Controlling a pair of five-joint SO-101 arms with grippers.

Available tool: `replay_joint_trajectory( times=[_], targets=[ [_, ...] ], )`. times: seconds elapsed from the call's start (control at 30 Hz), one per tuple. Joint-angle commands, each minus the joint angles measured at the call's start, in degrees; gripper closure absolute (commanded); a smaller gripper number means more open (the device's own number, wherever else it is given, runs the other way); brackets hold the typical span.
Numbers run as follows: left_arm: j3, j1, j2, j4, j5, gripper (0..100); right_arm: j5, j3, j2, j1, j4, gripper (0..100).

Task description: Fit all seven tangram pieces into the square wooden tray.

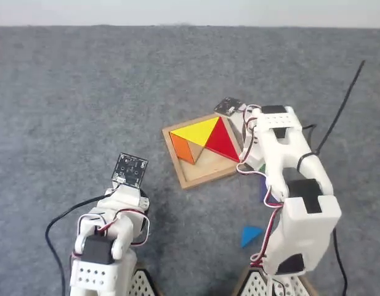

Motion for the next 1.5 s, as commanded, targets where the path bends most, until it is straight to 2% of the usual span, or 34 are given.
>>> replay_joint_trajectory(
  times=[0.0,0.4,0.53,0.63,0.83,0.97,1.23,1.47],
  targets=[
    [-0.6,-0.2,-1.1,0.2,-0.2,98,-2.9,-0.9,-0.2,0.2,-0.2,88.1],
    [-0.6,-0.2,-1.1,0.2,-0.2,98,-6.4,-0.8,-17.9,-0.4,4.4,88.3],
    [-0.6,-0.2,-1.1,0.2,-0.2,98,-6.2,-0.7,-21.0,-3.2,7.1,88.6],
    [-0.6,-0.2,-1.1,0.2,-0.2,98,-6.3,-0.8,-21.5,-8.5,7.4,88.5],
    [-0.6,-0.2,-1.1,0.2,-0.2,98,-8.0,-3.3,-19.6,-20.7,5.1,88.3],
    [-0.6,-0.2,-1.1,0.2,-0.2,98,-8.7,-9.9,-13.1,-25.8,4.8,88.3],
    [-0.6,-0.2,-1.1,0.2,-0.2,98,-8.8,-23.6,2.2,-26.3,8.0,88.6],
    [-0.6,-0.2,-1.1,0.2,-0.2,98,-8.8,-27.3,6.5,-26.2,10.2,87.3]
  ],
)
